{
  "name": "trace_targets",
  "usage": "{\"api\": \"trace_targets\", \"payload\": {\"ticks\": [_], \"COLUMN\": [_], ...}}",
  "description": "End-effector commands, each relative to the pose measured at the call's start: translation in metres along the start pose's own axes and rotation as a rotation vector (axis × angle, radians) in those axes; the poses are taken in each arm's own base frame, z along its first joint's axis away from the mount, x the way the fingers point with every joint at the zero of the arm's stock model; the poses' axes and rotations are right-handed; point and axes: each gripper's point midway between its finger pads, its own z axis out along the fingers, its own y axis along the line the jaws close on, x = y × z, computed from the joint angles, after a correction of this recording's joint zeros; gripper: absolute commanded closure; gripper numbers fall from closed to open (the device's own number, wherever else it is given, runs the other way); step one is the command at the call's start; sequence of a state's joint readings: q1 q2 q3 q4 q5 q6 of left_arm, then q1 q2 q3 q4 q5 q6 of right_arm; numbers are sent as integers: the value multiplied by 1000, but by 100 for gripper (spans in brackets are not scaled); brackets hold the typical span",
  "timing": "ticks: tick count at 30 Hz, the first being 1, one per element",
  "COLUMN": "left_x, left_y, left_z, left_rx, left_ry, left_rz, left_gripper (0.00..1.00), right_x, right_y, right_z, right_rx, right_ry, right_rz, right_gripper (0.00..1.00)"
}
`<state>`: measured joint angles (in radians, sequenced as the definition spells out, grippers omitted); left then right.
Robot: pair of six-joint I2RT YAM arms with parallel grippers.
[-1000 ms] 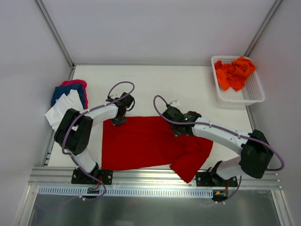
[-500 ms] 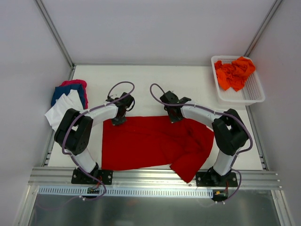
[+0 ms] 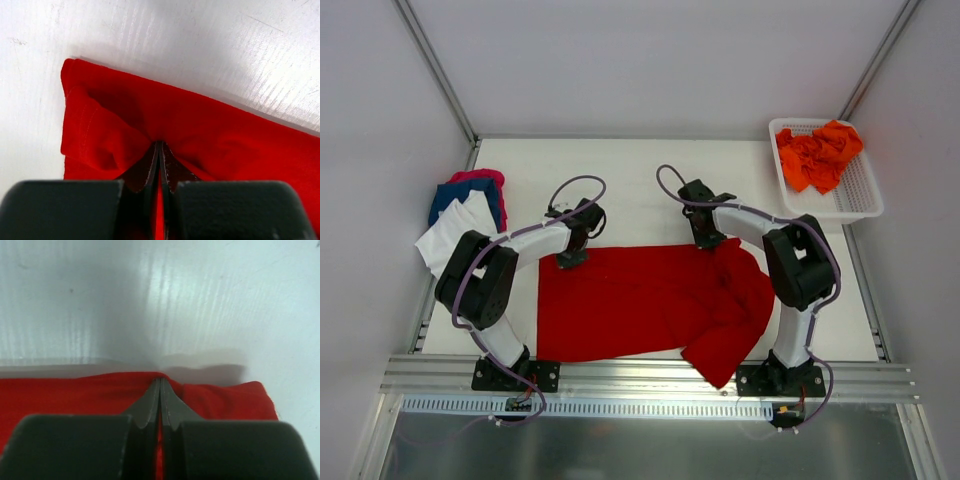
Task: Fold and stack the t-shirts
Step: Fold the tshirt
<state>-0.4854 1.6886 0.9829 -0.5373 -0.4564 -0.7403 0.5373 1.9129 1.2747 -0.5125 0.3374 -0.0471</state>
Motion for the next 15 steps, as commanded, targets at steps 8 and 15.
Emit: {"api": "trace_targets", "payload": {"ticks": [8, 15], "left_x": [5, 7], "left_y": [14, 14], "left_z": [-5, -1], "left_rx": [-36, -53], "left_ry": [-14, -7], "left_rz": [20, 24], "left_gripper": [100, 100], "right_x": [10, 16], "right_y": [-78, -123], "right_z": [-16, -33], "right_rx": [200, 306], "right_ry": [74, 113], "right_rz": [22, 49], "right_gripper": [100, 100]}}
